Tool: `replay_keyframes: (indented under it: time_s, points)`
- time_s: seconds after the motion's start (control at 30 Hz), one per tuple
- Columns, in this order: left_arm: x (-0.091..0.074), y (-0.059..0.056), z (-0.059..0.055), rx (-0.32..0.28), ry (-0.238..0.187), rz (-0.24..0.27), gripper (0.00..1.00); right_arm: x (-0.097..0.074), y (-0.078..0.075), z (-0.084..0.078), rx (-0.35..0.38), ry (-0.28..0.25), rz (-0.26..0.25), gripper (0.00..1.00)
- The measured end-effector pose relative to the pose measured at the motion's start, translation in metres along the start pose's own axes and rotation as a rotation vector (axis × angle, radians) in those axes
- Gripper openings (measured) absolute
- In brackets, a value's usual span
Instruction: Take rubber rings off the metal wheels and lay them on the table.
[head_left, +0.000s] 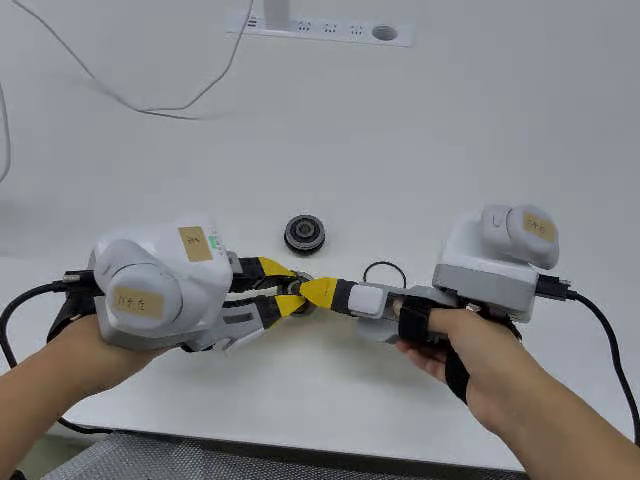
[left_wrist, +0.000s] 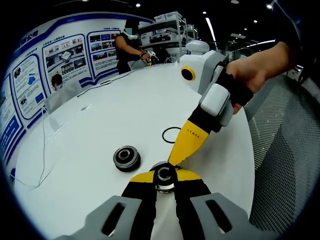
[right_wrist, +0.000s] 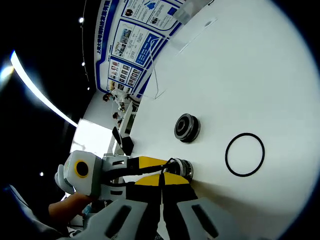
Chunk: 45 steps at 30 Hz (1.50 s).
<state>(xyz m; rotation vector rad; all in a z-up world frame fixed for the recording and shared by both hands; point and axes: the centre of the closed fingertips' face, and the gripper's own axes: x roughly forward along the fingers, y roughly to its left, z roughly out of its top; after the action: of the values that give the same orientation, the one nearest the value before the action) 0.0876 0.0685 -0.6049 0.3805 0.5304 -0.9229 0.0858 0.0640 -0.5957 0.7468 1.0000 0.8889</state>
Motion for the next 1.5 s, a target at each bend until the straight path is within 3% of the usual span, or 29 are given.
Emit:
replay_keyframes:
  time_s: [0.47,0.73,0.9,1.07,1.3,1.5]
  points:
    - [0.001,0.000,0.001,0.003,0.024,-0.001,0.14,0.001,-0.010,0.005,0.041,-0.033,-0.061,0.01]
    - [0.000,0.001,0.001,0.012,0.055,0.000,0.16,0.002,-0.009,0.004,0.059,-0.041,-0.065,0.01]
    - [-0.009,0.003,0.004,0.009,0.048,0.014,0.17,0.003,-0.006,0.004,0.071,-0.046,-0.052,0.01]
    - [-0.020,0.011,0.012,-0.022,0.010,0.049,0.18,0.005,0.000,0.004,0.087,-0.053,-0.029,0.01]
    - [-0.038,0.022,0.019,-0.056,-0.010,0.114,0.17,0.010,0.016,0.008,0.132,-0.068,0.044,0.01]
    - [-0.047,0.031,0.026,-0.072,-0.034,0.151,0.17,0.000,0.020,0.015,0.129,-0.094,0.049,0.01]
